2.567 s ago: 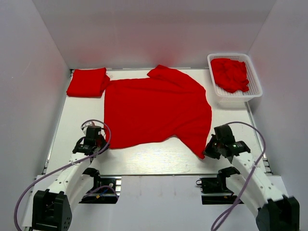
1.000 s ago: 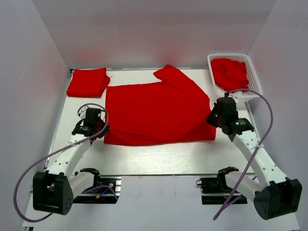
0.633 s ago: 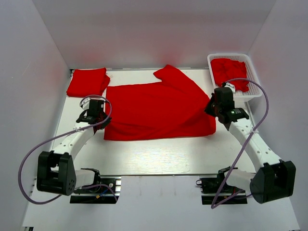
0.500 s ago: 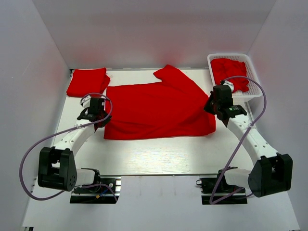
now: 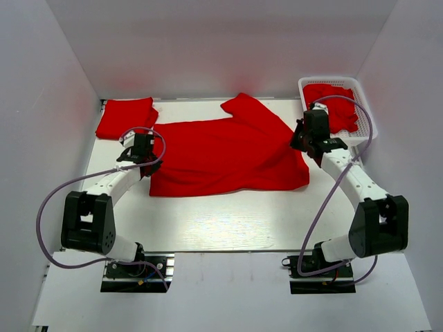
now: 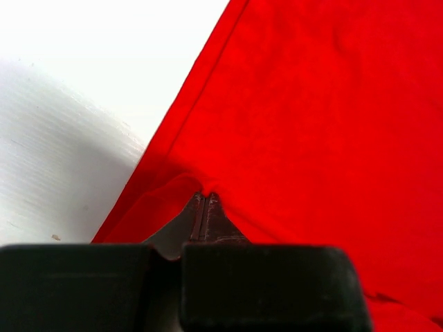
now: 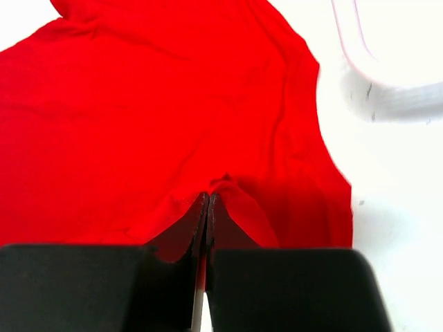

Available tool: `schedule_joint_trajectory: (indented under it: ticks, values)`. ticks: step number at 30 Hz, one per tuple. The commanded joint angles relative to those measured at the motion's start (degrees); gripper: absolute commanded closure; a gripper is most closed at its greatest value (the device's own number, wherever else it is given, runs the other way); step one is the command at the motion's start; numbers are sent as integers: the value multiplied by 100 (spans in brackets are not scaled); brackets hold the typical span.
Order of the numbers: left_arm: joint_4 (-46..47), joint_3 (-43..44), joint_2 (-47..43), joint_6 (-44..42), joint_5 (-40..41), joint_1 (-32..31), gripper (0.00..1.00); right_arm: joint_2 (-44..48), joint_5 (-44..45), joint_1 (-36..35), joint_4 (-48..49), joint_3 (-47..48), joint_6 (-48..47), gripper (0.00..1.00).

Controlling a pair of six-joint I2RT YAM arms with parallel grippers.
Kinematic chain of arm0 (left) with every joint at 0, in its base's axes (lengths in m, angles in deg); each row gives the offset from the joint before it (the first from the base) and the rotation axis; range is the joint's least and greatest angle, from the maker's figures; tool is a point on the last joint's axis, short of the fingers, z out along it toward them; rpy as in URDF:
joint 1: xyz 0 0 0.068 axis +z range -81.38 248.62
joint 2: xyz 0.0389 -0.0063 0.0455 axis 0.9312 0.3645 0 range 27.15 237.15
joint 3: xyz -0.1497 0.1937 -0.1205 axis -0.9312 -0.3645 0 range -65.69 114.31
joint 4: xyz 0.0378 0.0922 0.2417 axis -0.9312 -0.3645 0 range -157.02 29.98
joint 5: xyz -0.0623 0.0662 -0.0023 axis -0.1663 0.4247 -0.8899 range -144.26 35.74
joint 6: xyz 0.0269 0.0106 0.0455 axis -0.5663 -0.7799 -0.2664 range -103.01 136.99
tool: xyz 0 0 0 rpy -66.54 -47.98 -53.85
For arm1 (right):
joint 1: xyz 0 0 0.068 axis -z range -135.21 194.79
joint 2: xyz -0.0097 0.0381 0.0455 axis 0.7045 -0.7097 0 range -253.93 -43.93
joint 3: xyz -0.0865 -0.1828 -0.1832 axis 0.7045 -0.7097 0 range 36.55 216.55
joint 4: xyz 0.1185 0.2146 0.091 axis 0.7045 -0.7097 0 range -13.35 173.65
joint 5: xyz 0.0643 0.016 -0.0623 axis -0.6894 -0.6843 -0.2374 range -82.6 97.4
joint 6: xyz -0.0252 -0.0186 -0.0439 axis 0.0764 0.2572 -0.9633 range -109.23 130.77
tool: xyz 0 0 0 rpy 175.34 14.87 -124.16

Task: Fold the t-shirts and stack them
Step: Fold the flattened tshirt in 1/3 of the way, then grap the side of the flattened tshirt furthest away from the robot with both arms

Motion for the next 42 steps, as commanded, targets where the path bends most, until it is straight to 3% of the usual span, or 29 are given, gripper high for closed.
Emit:
schedule_joint_trajectory:
  ticks: [1,16,18,19,20,21,22,23,24,27,30,36,42]
  values:
    - [40,243,29,25,165,25,100,-216,-97,55,489,439,-484,100]
    - [-135,541,872,253,324,78,100,-1982,-290,161,665,1512,-1407,100]
    - [-135,664,1049,254,324,130,76,-2195,-308,187,613,1863,-1416,100]
    - [-135,804,1223,254,324,130,69,-2482,-325,188,569,1960,-1451,99]
    - [-135,892,1286,254,324,130,63,-2572,-290,196,516,2161,-1478,88]
    - [-135,980,1347,254,324,191,32,-2668,-255,188,428,2433,-1504,79]
    - [-135,1233,1400,254,324,244,10,-2930,-324,214,341,2740,-1591,66]
    - [-222,1358,1470,254,324,245,0,-3003,-334,196,-43,2908,-1583,19]
    - [-363,1490,1471,184,324,245,0,-3134,-465,170,-186,3093,-1662,10]
    - [-478,1763,1297,105,324,297,0,-3066,-834,135,-539,3464,-1654,10]
    - [-303,1597,901,-97,0,297,0,-2547,-1484,82,-382,2834,-1583,10]
    - [373,727,153,-511,-956,122,0,-1379,-1810,21,-109,987,-1294,10]
    - [910,339,652,-739,-2181,51,0,-1175,-1802,56,190,-8,-1004,10]
